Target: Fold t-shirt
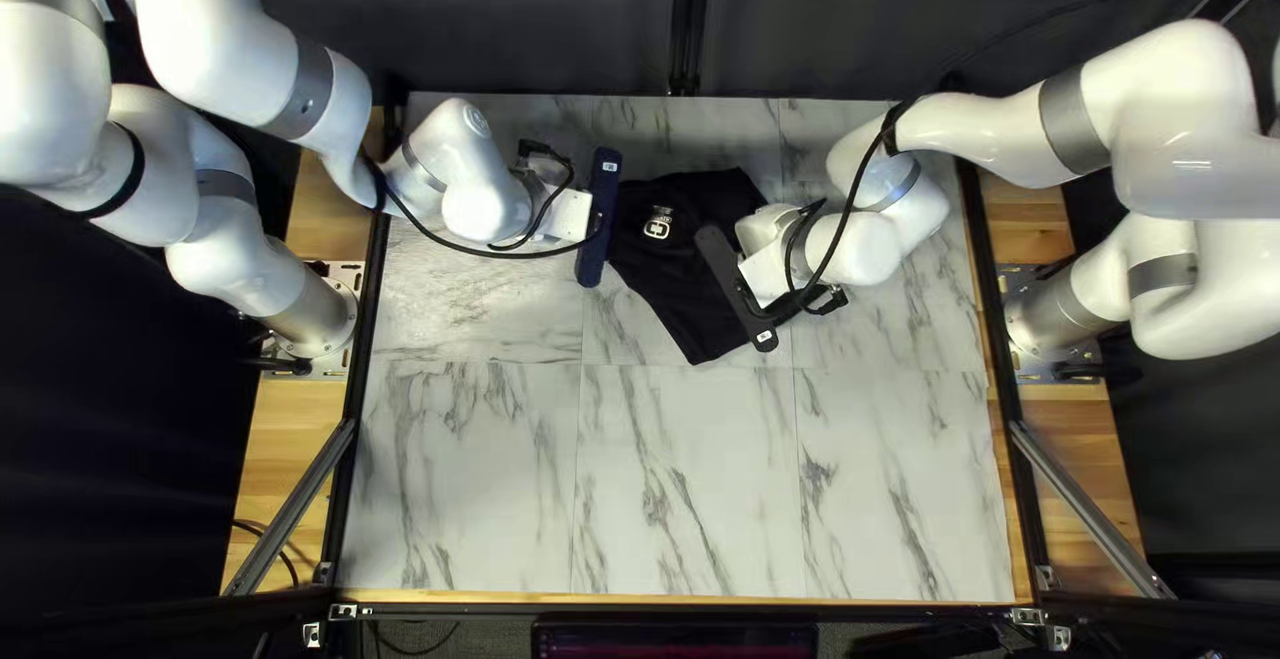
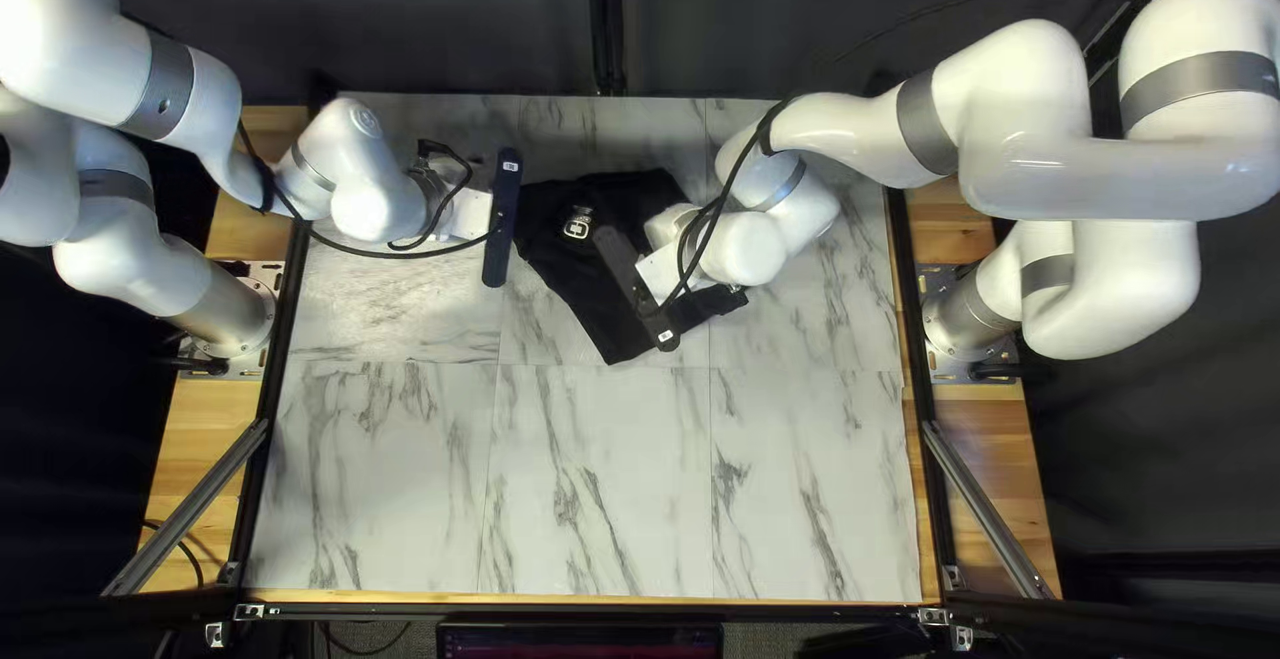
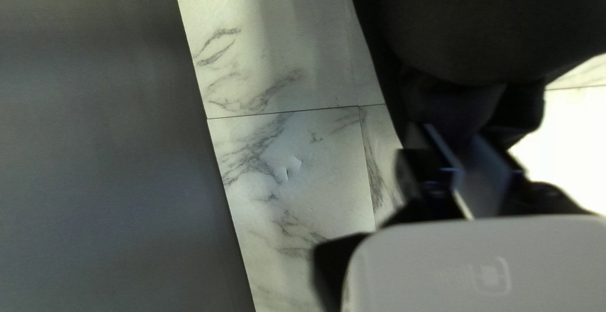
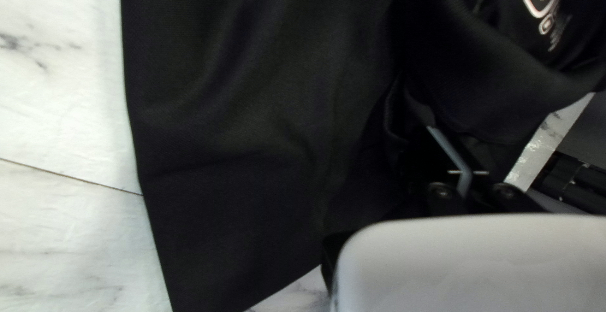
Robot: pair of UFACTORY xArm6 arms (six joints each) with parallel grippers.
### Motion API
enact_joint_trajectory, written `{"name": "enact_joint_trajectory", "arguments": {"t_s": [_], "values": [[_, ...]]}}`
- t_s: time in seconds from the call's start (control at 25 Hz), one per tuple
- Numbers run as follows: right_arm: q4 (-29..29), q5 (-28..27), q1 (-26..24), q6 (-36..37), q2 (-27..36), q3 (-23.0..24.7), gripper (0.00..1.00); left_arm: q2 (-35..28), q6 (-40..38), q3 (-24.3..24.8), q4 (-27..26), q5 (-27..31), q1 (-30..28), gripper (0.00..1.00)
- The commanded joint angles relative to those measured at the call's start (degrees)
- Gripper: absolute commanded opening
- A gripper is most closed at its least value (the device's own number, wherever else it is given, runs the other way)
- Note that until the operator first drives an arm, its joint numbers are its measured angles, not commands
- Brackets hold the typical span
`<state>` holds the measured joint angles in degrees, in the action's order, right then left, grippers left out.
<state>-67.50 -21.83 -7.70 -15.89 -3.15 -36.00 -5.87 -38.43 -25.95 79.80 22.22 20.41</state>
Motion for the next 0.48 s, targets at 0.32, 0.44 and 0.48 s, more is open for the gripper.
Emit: {"name": "enact_joint_trajectory", "arguments": {"t_s": [0.32, 0.44, 0.48], "values": [[6.1, -1.4, -3.6, 10.7, 7.7, 3.1, 0.0, -2.7, 4.5, -1.0, -5.0, 2.0, -0.8, 0.0], [7.5, -1.4, -5.0, 14.0, 9.0, 2.8, 0.0, -5.0, 7.6, -1.1, -8.1, 2.9, -1.3, 0.0], [7.7, -1.4, -5.4, 14.8, 9.3, 2.7, 0.0, -5.7, 8.4, -1.1, -8.9, 3.2, -1.5, 0.0]]}}
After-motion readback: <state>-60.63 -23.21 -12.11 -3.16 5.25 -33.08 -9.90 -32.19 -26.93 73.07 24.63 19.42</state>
